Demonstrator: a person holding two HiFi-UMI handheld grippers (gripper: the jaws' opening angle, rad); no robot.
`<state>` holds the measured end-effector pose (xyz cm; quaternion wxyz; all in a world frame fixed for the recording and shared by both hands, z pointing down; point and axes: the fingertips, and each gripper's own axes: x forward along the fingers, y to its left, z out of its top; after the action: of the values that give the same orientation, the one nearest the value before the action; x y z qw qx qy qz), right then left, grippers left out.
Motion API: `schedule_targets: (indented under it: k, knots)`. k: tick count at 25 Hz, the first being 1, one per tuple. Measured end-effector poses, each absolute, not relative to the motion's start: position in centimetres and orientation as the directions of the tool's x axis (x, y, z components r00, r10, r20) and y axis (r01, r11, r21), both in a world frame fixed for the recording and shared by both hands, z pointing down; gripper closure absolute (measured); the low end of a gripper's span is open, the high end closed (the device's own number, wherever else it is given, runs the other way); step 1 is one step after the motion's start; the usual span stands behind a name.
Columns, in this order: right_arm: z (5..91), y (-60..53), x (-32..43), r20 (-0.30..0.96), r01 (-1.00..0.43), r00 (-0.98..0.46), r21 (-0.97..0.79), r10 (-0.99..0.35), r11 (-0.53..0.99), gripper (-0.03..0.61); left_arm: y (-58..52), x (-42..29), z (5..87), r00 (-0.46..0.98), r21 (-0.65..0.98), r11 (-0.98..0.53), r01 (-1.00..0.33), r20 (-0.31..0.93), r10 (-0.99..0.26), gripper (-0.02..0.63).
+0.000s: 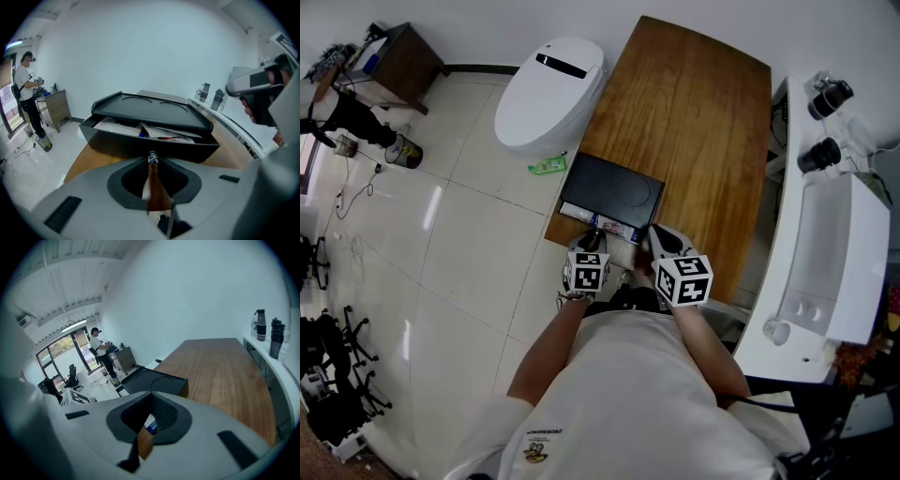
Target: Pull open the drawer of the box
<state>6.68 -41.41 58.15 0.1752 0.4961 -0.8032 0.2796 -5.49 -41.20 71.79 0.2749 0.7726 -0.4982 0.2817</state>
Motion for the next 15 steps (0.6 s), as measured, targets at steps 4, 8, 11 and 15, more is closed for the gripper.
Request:
schedule_targets:
  k: [4,8,11,15]
  knots:
    - [58.0,-40.9,6.2,0.558,-0.895,-0.446,-0.271,-0.700,0.355,0.591,-40.7,-5.7,71.9,0.352,0.145,-0.360,-0.922,0.702,-0.619,0.545]
    - [57.8,-40.5,6.1,0.556,-0.897,-0.443,-0.267,-0.704,0.354,0.591,-40.2,-5.8,71.8,0.355,0.150,-0.360,-0.921,0.706,-0.613,0.545]
    - [57.6,-40.2,6.0,0.555,-0.897,-0.441,-0.263,-0.705,0.354,0.591,-39.9,-5.9,71.8,0.356,0.151,-0.361,-0.920,0.703,-0.615,0.545]
    - [57.5,-39.8,6.0,0.554,-0.898,-0.439,-0.260,-0.707,0.354,0.591,-39.5,-6.0,71.8,0.356,0.150,-0.360,-0.921,0.700,-0.618,0.545]
